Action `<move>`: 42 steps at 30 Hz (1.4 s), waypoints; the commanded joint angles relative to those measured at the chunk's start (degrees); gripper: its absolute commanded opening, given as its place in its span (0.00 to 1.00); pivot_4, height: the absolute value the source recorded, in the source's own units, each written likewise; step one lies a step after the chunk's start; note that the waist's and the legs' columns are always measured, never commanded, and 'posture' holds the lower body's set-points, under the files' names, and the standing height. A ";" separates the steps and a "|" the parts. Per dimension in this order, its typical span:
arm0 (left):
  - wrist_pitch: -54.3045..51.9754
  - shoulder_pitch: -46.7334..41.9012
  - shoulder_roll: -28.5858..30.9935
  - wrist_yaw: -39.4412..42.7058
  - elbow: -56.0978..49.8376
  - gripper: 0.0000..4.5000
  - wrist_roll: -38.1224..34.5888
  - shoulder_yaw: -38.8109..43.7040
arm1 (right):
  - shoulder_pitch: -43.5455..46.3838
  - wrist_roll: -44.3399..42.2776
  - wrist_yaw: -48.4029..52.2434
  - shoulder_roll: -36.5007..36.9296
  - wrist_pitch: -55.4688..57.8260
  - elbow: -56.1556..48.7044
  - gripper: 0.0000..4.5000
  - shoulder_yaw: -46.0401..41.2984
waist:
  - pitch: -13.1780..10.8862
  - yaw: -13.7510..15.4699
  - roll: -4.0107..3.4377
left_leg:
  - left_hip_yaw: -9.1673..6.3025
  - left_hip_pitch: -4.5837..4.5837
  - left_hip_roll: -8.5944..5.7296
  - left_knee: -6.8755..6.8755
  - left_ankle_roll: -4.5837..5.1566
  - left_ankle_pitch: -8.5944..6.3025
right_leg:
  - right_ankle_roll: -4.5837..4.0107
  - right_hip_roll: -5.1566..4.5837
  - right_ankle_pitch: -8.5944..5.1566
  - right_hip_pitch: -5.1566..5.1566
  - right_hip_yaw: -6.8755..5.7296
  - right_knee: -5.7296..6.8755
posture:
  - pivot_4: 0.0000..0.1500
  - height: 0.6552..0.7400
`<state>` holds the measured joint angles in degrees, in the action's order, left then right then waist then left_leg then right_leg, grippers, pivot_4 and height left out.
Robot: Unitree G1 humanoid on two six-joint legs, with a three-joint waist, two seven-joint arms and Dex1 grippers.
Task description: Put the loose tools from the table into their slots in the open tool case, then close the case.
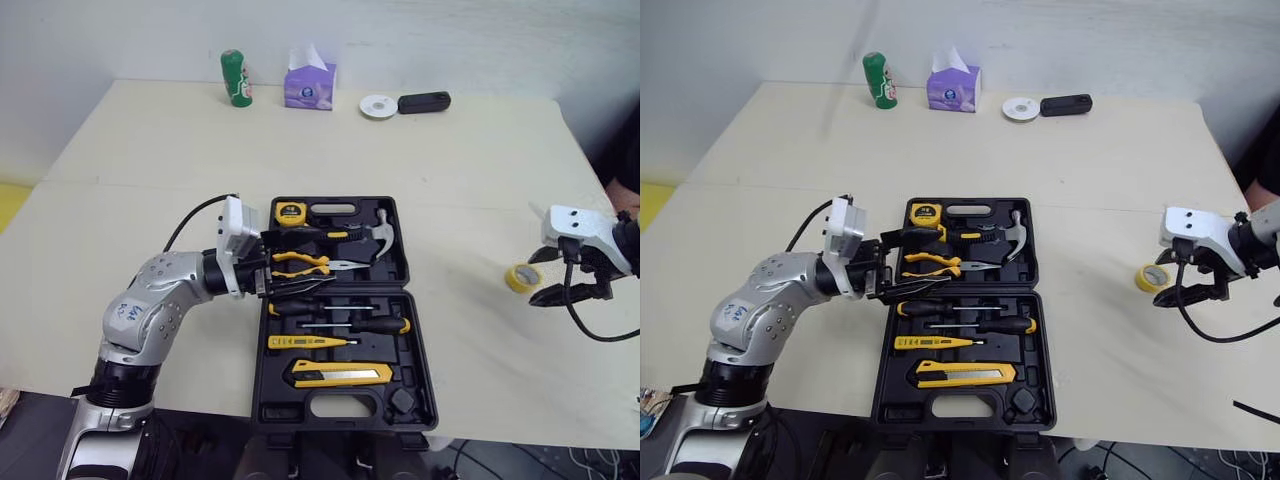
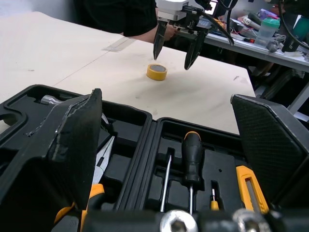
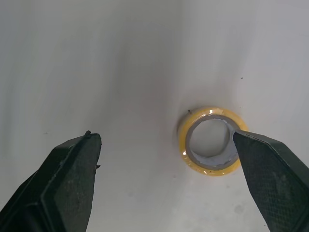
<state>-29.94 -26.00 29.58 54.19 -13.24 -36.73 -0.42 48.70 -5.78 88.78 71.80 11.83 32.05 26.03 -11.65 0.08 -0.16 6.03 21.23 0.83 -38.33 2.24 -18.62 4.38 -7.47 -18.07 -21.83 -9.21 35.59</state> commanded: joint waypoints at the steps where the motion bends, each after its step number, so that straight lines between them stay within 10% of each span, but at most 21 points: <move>1: 0.86 -0.51 0.08 0.22 -1.92 0.99 -0.03 0.37 | -0.81 -0.71 3.72 2.07 1.40 -3.18 1.00 -0.51 | 0.00 0.02 0.00 | 0.00 0.00 0.00 0.00 0.00 0.00 | 0.00 0.00 0.00 0.00 0.00 0.00 | 1.00 1.00; 33: 0.44 0.76 0.99 -0.15 -3.22 0.99 -0.15 0.75 | 2.40 12.42 2.57 -8.54 -1.85 7.90 1.00 -3.09 | 0.00 -0.07 0.00 | -0.01 0.02 0.00 -0.12 0.00 0.00 | 0.00 0.01 0.00 0.01 0.00 0.06 | 1.00 1.00; 42: 0.37 0.99 1.13 -0.31 -3.51 1.00 -0.21 0.90 | 1.30 13.11 1.15 -9.41 -3.11 7.67 0.22 -3.98 | 0.00 -0.17 0.00 | 0.00 0.01 0.00 -0.20 0.00 0.00 | 0.00 0.01 0.00 0.01 0.01 0.14 | 1.00 1.00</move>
<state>-29.94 -25.41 30.13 53.84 -14.96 -36.64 -0.49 50.23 7.23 88.80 62.35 9.55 40.02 24.28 -11.65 -0.09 -0.16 6.02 21.25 0.83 -38.55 2.24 -18.61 4.38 -7.46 -18.07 -21.81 -9.20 35.74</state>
